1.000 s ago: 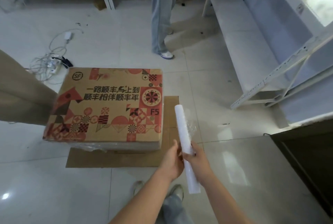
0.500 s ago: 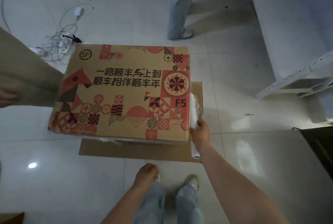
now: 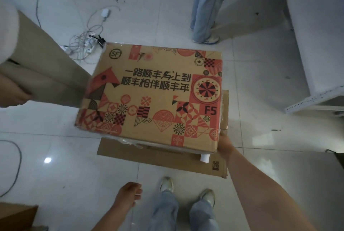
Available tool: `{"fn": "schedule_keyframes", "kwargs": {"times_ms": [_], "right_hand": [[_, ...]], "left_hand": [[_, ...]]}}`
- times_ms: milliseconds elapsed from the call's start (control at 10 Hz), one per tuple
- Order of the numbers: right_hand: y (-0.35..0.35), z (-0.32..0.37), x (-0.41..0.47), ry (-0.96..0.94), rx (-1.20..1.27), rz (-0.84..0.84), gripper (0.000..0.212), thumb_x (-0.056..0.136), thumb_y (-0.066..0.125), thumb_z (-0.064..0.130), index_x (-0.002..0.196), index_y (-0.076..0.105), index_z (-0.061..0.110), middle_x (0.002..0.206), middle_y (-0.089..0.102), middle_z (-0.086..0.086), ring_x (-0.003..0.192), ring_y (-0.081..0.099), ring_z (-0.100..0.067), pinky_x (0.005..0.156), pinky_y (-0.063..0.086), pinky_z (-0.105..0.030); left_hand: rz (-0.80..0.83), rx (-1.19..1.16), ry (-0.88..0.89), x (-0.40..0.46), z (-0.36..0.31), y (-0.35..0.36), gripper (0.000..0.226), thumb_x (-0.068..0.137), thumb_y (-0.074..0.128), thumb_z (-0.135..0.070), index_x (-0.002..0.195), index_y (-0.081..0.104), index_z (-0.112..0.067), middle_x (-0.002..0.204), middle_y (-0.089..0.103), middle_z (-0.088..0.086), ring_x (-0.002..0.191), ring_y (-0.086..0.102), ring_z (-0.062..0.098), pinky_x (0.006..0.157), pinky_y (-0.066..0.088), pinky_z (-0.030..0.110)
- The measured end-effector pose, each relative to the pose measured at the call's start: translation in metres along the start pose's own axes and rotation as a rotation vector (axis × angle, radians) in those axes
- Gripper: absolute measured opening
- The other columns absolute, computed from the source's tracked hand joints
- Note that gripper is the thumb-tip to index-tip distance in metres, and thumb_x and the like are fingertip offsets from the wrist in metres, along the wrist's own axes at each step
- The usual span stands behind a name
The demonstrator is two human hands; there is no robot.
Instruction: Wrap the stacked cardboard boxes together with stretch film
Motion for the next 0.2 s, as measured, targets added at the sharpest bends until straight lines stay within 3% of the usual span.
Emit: {"fn": "schedule_keyframes", "kwargs": {"times_ms": [100,200], "right_hand": [[-0.014,-0.013,0.003,0.054,-0.023,0.001,0.051,0.085,0.049,-0.006,0.134,0.053,0.011,0.130,0.059,-0.014,0.121,0.054,-0.032,0.105,0.043,-0.050],[-0.006,-0.007,-0.025,0.106,-0.038,0.037,0.038,0.089,0.050,0.002,0.123,0.057,0.018,0.126,0.058,-0.007,0.121,0.050,-0.028,0.109,0.036,-0.048]], "left_hand": [[-0.010,0.008,0.063,-0.008,-0.013,-0.016,0.013,0.094,0.052,-0.013,0.089,0.061,-0.006,0.083,0.064,0.012,0.071,0.057,0.022,0.060,0.036,0.024],[-0.041,-0.023,0.119,-0.019,-0.028,-0.029,0.014,0.095,0.049,-0.012,0.092,0.062,-0.007,0.086,0.065,0.011,0.074,0.058,0.022,0.061,0.037,0.024]]}}
Point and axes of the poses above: each hand's wrist, its own x-axis towards the middle knuckle, its own y-axis out of the palm, z = x × y, the point moved 10 cm from there along x, towards the middle knuckle
